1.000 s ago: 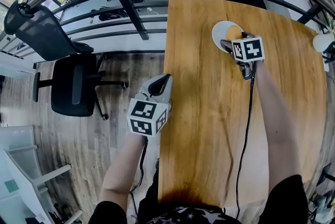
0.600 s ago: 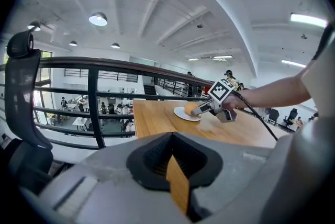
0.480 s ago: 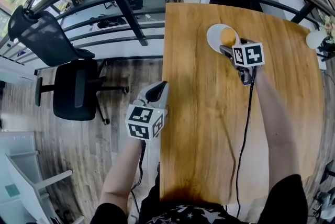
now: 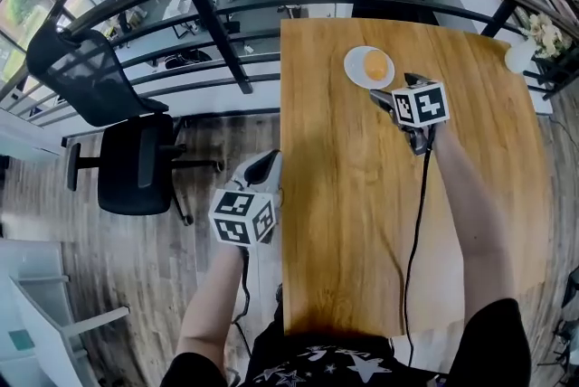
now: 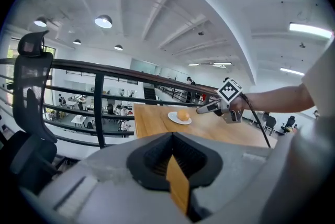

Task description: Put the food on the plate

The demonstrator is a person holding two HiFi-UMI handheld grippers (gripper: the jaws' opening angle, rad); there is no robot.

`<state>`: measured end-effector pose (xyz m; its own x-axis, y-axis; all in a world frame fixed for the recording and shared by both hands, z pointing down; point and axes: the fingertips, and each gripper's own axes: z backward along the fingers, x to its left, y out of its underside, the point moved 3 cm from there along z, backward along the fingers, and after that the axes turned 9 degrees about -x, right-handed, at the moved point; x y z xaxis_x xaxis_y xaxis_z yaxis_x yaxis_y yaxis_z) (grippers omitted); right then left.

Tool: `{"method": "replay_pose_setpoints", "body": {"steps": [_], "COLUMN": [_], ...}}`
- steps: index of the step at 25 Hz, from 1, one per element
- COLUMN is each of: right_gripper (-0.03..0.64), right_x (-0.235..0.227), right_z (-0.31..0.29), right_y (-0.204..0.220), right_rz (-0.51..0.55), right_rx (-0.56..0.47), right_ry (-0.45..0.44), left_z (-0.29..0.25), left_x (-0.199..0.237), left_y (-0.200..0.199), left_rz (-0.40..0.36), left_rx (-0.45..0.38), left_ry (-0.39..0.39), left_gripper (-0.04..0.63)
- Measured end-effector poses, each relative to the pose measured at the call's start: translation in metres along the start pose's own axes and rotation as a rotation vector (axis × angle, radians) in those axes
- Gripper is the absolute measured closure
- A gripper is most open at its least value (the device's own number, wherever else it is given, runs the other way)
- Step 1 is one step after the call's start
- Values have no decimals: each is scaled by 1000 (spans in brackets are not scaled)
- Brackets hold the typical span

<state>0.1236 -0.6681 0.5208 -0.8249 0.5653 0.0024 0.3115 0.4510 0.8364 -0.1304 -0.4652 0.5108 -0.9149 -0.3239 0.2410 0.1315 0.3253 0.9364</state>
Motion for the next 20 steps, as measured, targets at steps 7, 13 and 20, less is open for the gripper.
{"method": "replay_pose_setpoints", "body": {"steps": [7,13,20], "right_gripper": [201,212,230], "right_x": [41,92,150], "right_z": [53,96,145], "right_y": [-25,-39,-43], "right_rz": [13,125,142], "right_rx": [-83,-131,-190], "right_ry": [-22,-32,-37], "left_z": [47,90,132], "left_x": [-7,-5,-7], "left_y": [-21,-34,-53], "left_rz": [-13,-20,-46], "left_rx": [-52,-89,-134], "left_ry": [3,0,28], "left_gripper": [594,594,594]}}
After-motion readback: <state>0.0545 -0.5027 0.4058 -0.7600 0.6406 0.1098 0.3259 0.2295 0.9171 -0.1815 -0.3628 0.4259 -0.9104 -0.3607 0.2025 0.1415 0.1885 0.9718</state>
